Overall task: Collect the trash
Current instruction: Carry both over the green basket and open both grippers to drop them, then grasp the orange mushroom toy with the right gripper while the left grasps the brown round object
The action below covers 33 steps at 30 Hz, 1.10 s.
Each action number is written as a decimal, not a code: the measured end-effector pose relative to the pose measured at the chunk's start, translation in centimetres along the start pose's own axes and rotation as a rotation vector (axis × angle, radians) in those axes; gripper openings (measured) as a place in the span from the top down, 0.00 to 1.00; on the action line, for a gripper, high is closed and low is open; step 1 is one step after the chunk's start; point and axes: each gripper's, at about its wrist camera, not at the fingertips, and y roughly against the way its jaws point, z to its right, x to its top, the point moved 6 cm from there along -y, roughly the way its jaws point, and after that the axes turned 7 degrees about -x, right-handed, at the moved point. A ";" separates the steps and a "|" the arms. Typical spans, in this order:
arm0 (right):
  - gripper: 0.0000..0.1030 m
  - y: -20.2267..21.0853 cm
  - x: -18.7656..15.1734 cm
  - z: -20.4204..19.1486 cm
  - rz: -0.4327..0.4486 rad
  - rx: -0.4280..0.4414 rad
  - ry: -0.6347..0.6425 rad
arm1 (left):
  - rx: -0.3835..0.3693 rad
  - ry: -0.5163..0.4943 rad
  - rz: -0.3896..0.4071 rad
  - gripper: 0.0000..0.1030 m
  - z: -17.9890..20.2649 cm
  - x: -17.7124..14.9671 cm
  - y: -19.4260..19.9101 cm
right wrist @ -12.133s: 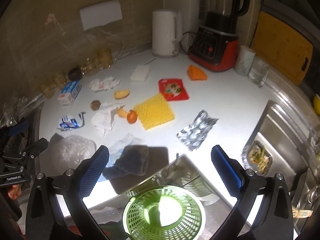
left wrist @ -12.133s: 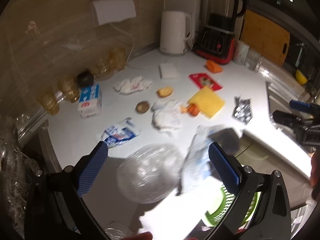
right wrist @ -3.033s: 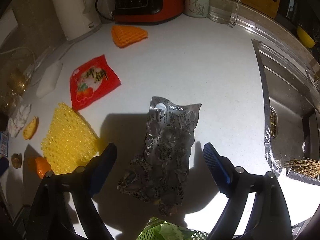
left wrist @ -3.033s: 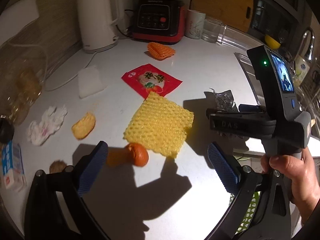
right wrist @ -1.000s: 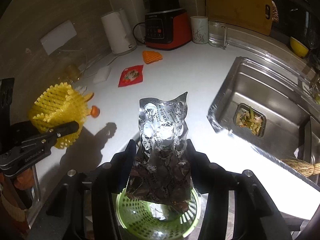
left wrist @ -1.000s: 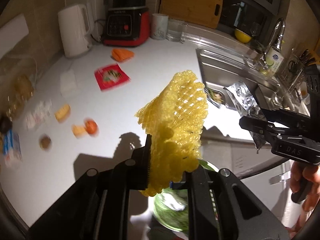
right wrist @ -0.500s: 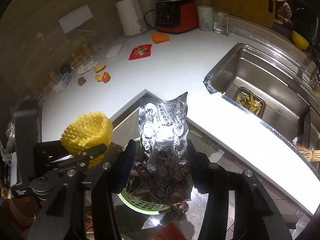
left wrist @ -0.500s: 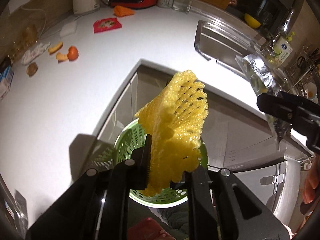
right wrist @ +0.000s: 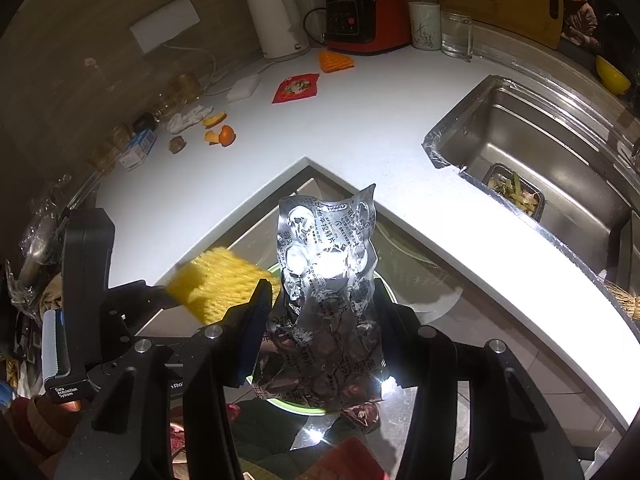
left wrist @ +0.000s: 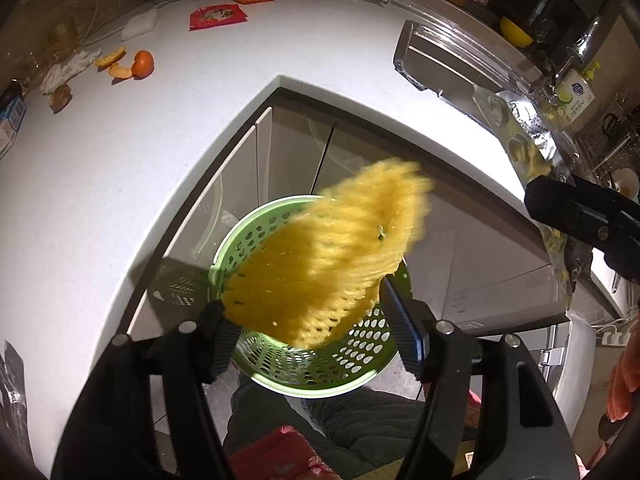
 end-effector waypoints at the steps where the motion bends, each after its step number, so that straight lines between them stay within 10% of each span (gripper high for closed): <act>1: 0.51 -0.1 0.0 0.1 -0.001 0.002 -0.001 | 0.004 -0.003 0.001 0.36 0.0 0.1 0.1; 24: 0.48 -3.2 -2.3 -2.1 -0.084 0.005 0.074 | 0.125 0.013 0.114 0.13 -4.2 3.4 4.5; 33: 0.14 -5.2 -2.4 -2.7 -0.131 0.001 0.065 | 0.150 0.025 0.112 0.12 -6.0 3.9 4.7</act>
